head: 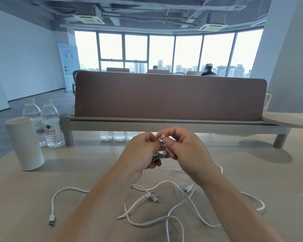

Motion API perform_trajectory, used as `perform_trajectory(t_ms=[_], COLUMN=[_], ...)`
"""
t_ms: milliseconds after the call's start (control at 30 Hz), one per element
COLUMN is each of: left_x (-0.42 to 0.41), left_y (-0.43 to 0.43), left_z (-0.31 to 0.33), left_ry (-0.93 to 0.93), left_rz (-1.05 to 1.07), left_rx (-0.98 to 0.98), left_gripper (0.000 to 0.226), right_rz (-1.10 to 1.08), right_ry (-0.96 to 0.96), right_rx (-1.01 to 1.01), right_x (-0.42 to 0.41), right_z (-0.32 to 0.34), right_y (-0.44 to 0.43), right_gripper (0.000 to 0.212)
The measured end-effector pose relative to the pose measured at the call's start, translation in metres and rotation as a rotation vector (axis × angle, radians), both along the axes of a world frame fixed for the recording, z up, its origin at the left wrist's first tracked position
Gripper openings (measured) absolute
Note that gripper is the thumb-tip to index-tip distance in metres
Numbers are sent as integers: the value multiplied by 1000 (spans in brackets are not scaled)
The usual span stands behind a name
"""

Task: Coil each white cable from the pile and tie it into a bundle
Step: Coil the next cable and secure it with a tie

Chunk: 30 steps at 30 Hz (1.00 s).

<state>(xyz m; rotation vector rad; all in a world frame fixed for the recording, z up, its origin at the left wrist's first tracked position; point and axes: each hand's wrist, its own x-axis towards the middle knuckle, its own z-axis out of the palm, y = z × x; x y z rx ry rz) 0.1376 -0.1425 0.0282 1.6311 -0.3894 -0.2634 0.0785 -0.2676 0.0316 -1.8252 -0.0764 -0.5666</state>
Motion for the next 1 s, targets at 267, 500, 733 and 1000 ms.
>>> perform_trajectory(t_ms=[267,500,733,1000], left_x=[-4,-4,-2,5], left_y=[7,9,7,15], left_z=[9,8,4,13], left_ry=[247,315,349,351], left_rz=[-146,-213,-211,-116], left_rx=[-147,-168,-219,-248], left_gripper=[18,12,6,8], right_rz=[123,35,29,-69], right_ry=[2,0,4,-33], right_rx=[211,56,17,-73], right_x=[5,3,2,5], right_z=[-2,2,3,0], right_y=[-5,-3,-5,-2], right_gripper=[25,19,17,17])
